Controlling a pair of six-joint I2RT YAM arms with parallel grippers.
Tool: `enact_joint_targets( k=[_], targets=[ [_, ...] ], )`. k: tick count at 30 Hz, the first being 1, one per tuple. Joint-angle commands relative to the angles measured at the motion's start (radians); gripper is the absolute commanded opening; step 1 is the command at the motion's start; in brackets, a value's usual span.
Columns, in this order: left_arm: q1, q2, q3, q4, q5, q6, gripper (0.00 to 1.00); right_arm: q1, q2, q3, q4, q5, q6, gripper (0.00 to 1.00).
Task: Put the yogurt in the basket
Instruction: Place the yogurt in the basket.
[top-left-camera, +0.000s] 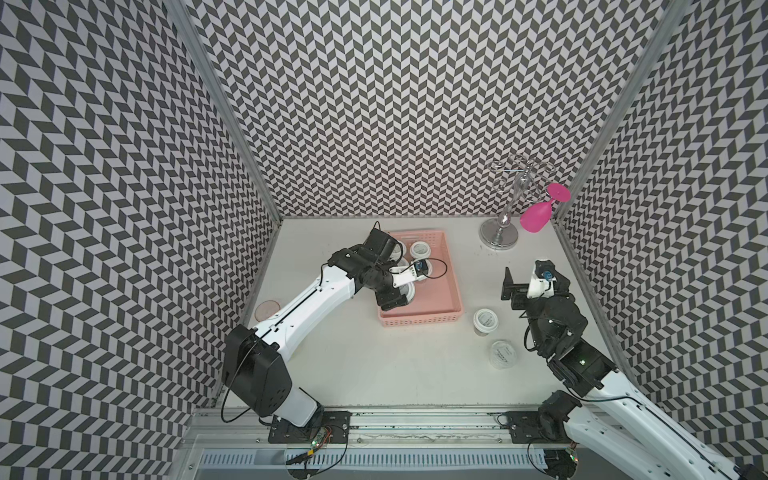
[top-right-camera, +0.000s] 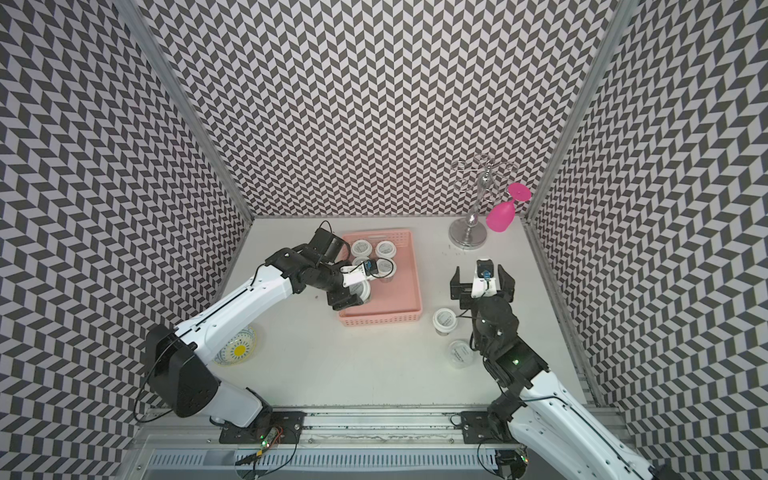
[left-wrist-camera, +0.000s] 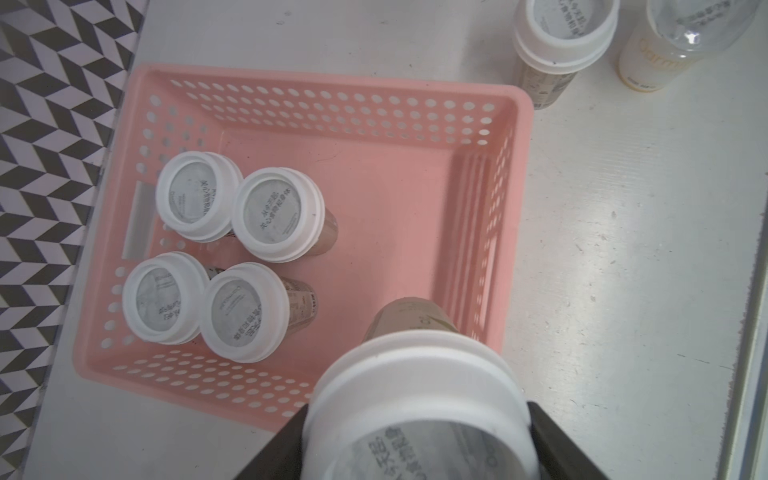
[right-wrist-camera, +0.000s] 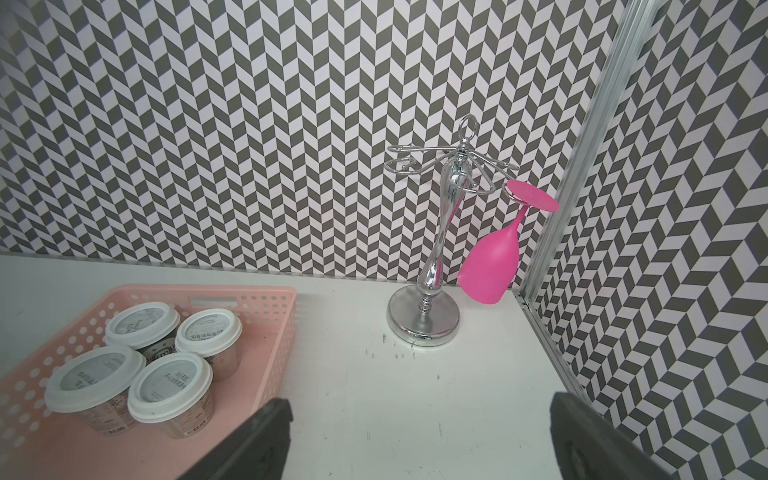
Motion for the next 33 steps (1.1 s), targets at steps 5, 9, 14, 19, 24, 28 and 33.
enact_joint_targets(
  k=[5, 9, 14, 19, 24, 28, 33],
  targets=[
    [0.035, 0.075, 0.029, 0.087, -0.024, -0.003, 0.76, 0.005, -0.007, -0.005, 0.038, 0.006, 0.004, 1.00],
    [0.061, 0.131, 0.047, 0.090, -0.023, -0.014, 0.76, 0.004, -0.001, 0.002, 0.028, -0.006, 0.008, 0.99],
    [0.065, 0.186, 0.047, 0.101, -0.058, -0.022, 0.74, 0.004, -0.003, -0.005, 0.037, 0.000, 0.005, 1.00],
    [0.066, 0.232, 0.057, 0.097, -0.055, -0.046, 0.74, 0.005, -0.007, -0.002, 0.035, 0.001, 0.006, 1.00],
    [0.066, 0.272, 0.068, 0.100, -0.065, -0.068, 0.74, 0.006, 0.003, 0.002, 0.031, -0.010, 0.011, 1.00],
    [0.066, 0.303, 0.076, 0.112, -0.075, -0.078, 0.74, 0.004, -0.009, -0.005, 0.039, 0.005, 0.005, 1.00],
    [0.066, 0.326, 0.084, 0.118, -0.081, -0.091, 0.74, 0.005, 0.000, 0.001, 0.028, -0.012, 0.012, 1.00]
  ],
)
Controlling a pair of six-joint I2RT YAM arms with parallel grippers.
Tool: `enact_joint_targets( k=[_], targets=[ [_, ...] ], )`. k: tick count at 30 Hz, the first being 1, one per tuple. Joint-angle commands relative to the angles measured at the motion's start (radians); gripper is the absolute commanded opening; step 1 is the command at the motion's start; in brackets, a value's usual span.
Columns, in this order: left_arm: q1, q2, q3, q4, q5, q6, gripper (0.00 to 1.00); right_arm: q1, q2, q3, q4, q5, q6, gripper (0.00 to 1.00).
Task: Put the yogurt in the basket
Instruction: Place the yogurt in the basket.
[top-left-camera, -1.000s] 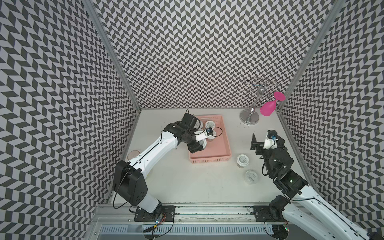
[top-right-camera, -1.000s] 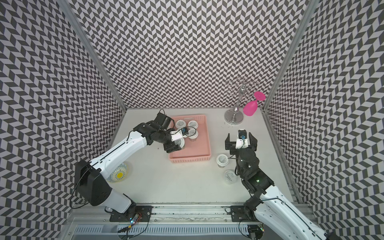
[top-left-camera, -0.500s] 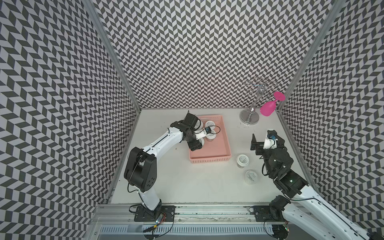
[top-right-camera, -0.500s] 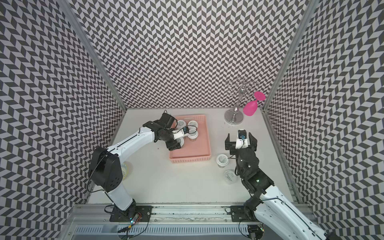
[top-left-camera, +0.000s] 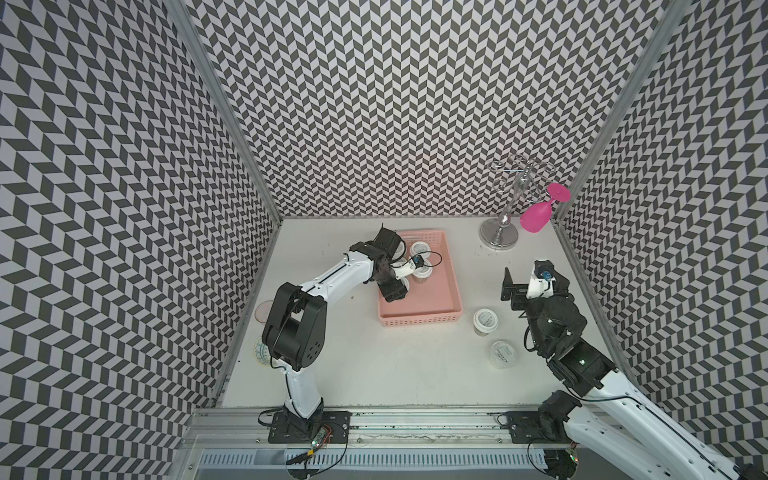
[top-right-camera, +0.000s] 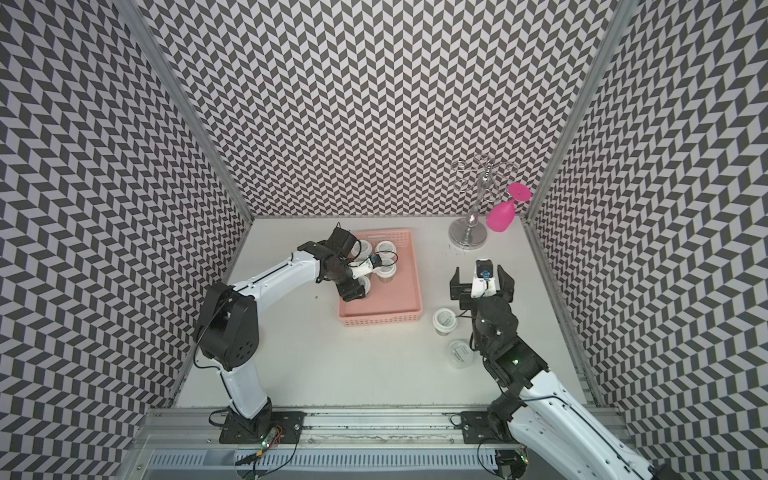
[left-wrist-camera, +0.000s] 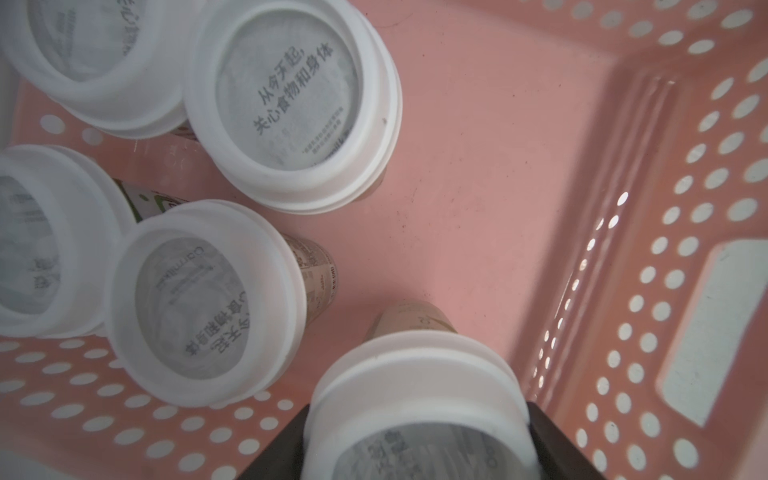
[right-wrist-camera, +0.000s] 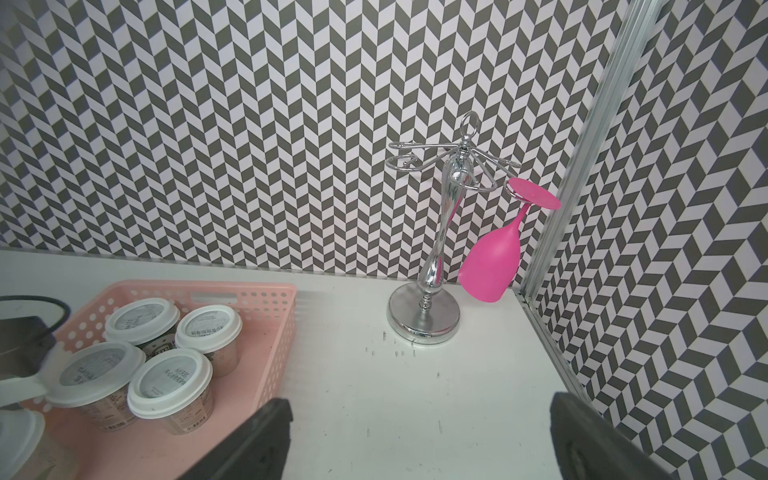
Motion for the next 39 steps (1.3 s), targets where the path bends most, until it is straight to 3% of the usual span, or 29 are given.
enact_joint_targets(
  k=[1, 20, 39],
  targets=[
    [-0.003, 0.012, 0.021, 0.027, -0.007, -0.020, 0.74, 0.004, -0.007, 0.000, 0.036, -0.005, 0.010, 1.00],
    [-0.003, 0.090, 0.093, -0.010, -0.049, -0.055, 0.82, 0.004, -0.017, -0.005, 0.044, 0.006, 0.006, 1.00],
    [-0.029, -0.096, 0.146, -0.099, 0.024, -0.086, 0.83, 0.005, -0.003, 0.004, 0.029, -0.010, 0.015, 1.00]
  ],
)
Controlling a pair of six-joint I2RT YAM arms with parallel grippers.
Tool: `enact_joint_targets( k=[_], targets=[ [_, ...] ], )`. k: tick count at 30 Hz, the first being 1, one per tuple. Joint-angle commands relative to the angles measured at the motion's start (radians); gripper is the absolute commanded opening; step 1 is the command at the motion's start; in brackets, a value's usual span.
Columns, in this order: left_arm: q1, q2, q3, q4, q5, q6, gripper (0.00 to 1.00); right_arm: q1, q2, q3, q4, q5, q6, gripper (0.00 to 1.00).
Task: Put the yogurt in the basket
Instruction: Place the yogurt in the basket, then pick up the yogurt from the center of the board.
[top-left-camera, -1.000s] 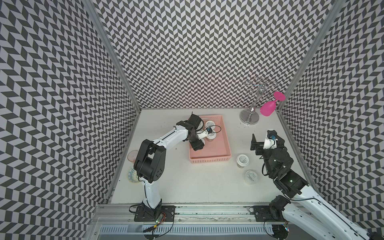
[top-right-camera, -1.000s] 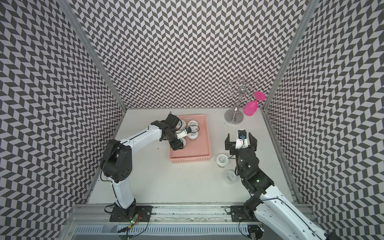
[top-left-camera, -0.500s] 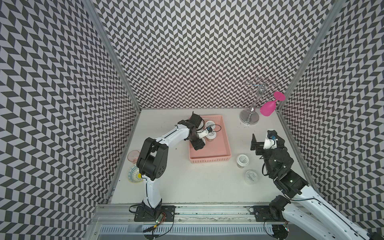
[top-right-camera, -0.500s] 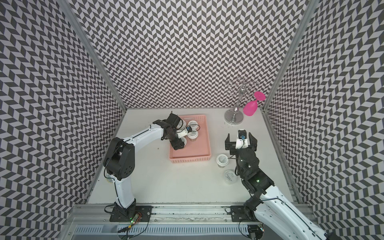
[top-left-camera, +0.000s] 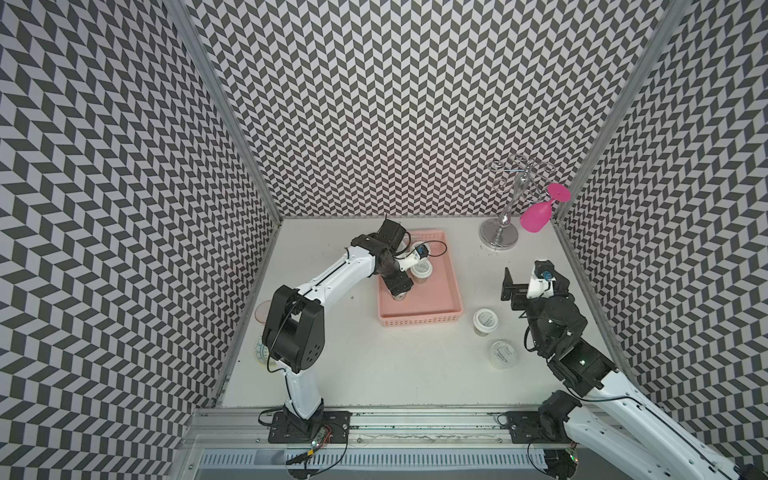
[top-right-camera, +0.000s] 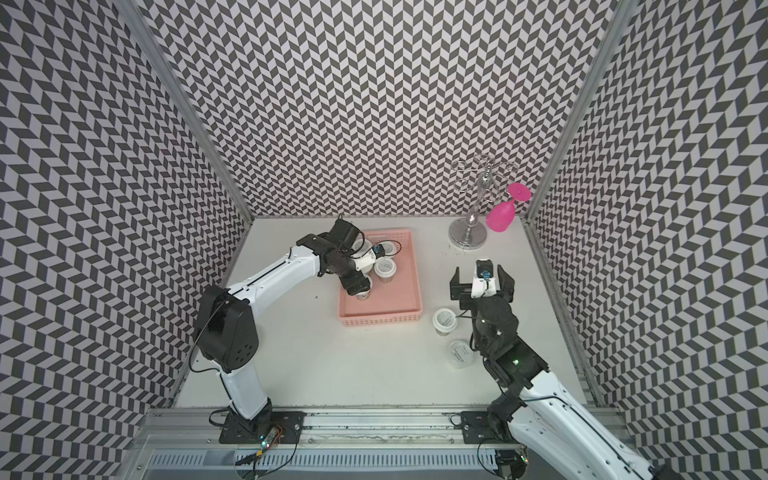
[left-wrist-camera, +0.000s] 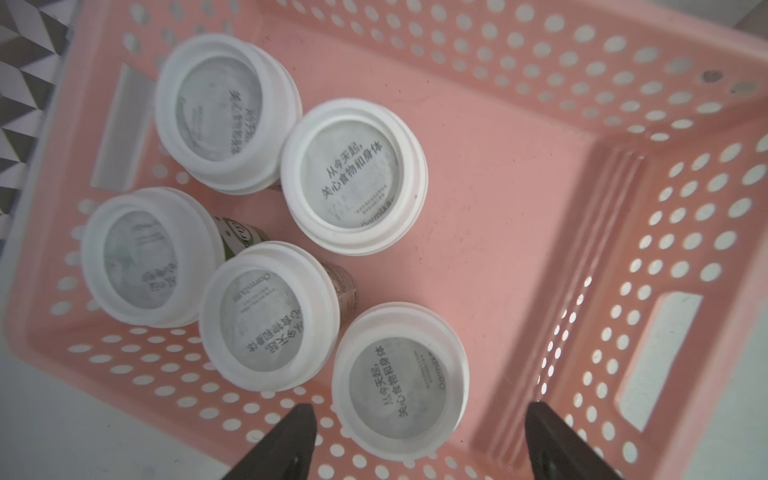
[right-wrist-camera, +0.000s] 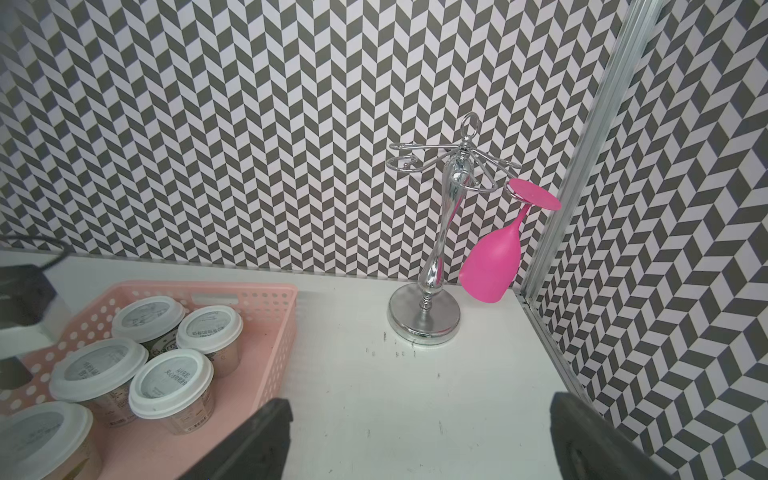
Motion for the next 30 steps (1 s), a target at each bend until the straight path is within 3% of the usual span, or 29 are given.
enact_joint_targets(
  k=[1, 9, 20, 30],
  targets=[
    [-0.003, -0.073, 0.026, -0.020, 0.044, -0.019, 0.83, 0.005, -0.005, 0.001, 0.029, -0.005, 0.011, 1.00],
    [-0.003, -0.198, -0.056, 0.145, 0.077, -0.084, 0.87, 0.004, 0.012, 0.010, 0.017, -0.008, 0.021, 0.99],
    [0.044, -0.312, -0.217, 0.385, -0.021, -0.277, 0.92, 0.004, 0.038, 0.040, -0.041, -0.006, 0.059, 0.99],
    [0.171, -0.410, -0.388, 0.516, 0.005, -0.375, 0.97, 0.004, 0.240, 0.305, -0.436, -0.110, 0.320, 1.00]
  ],
)
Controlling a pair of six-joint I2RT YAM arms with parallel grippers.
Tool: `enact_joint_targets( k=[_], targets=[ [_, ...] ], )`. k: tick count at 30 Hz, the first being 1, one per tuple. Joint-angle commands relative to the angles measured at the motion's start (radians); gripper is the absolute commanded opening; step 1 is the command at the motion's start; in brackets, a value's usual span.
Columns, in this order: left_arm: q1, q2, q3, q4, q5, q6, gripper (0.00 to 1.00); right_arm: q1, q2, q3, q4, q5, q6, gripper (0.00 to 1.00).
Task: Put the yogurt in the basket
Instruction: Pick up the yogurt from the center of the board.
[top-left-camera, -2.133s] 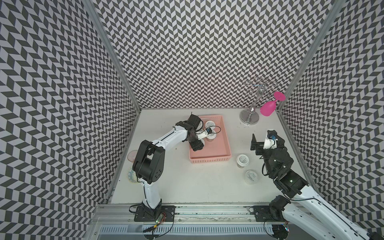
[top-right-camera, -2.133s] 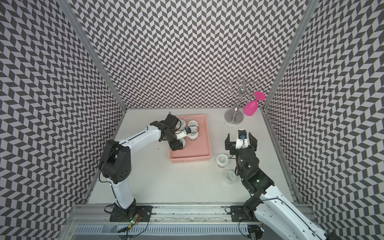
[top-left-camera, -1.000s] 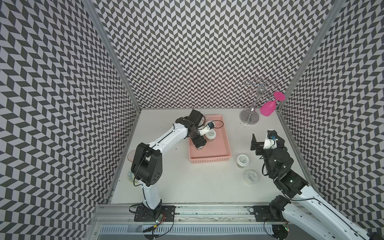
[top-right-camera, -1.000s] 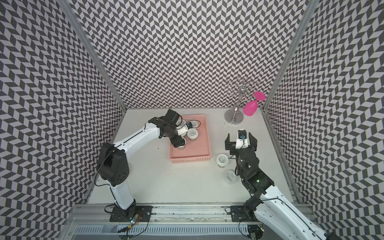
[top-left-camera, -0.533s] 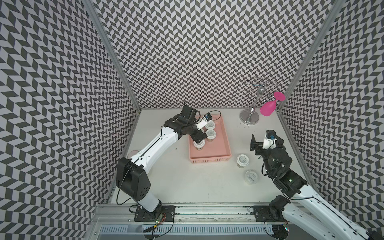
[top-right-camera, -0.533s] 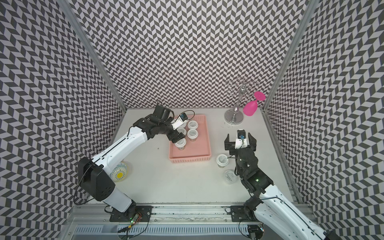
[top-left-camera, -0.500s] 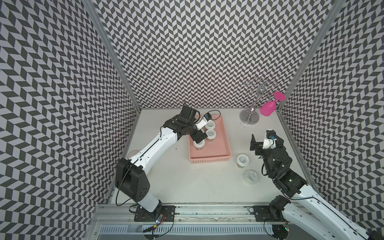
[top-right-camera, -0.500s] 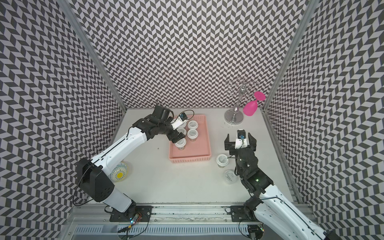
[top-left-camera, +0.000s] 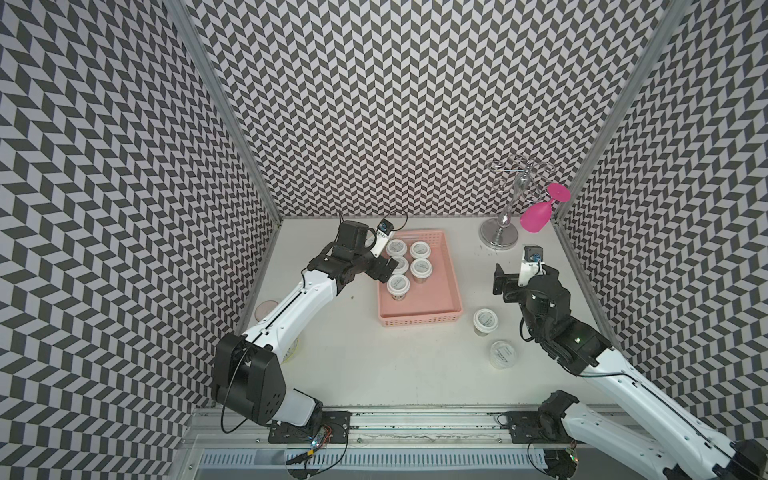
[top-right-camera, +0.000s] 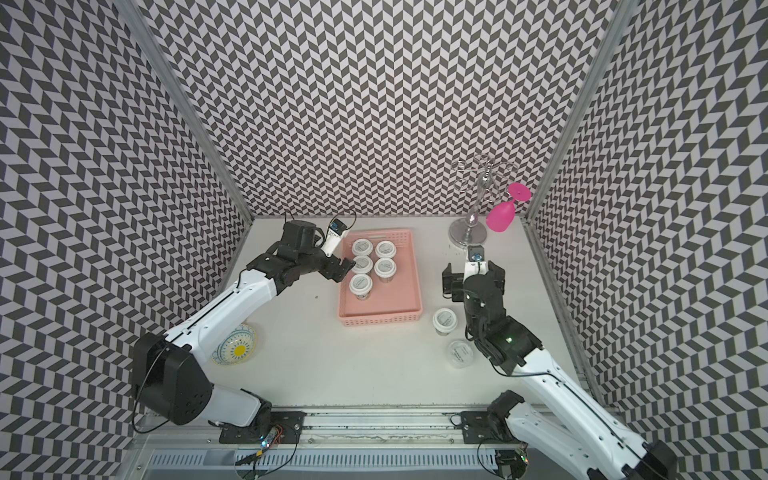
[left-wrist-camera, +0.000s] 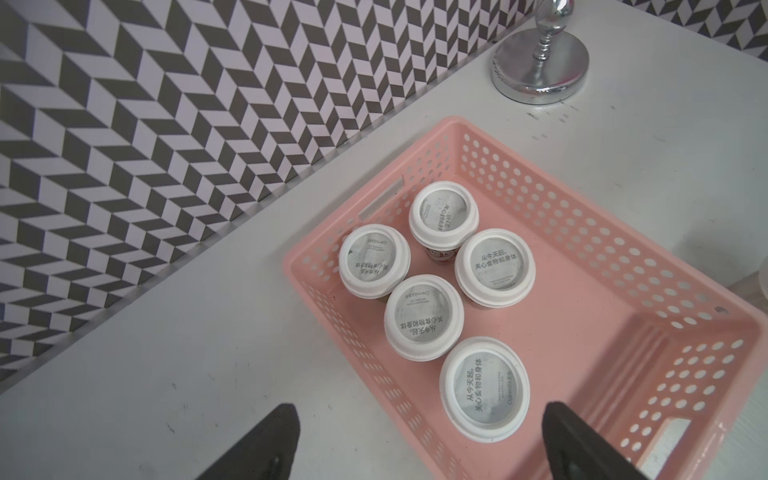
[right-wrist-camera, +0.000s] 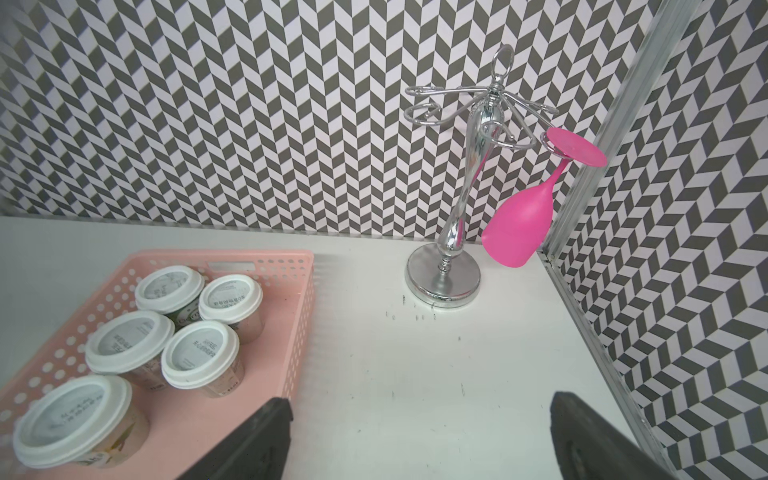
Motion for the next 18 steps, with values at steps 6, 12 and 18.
enact_joint_targets(
  k=[6, 12, 18],
  targets=[
    [0.107, -0.071, -0.083, 0.118, 0.067, -0.077, 1.00, 0.005, 0.097, 0.100, -0.287, -0.195, 0.252, 0.99],
    [0.150, -0.075, -0.079, 0.122, 0.077, -0.078, 1.00, 0.005, 0.122, 0.105, -0.385, -0.253, 0.383, 1.00],
    [0.207, -0.080, -0.081, 0.131, 0.110, -0.119, 1.00, 0.004, 0.155, 0.077, -0.433, -0.286, 0.469, 1.00]
  ],
)
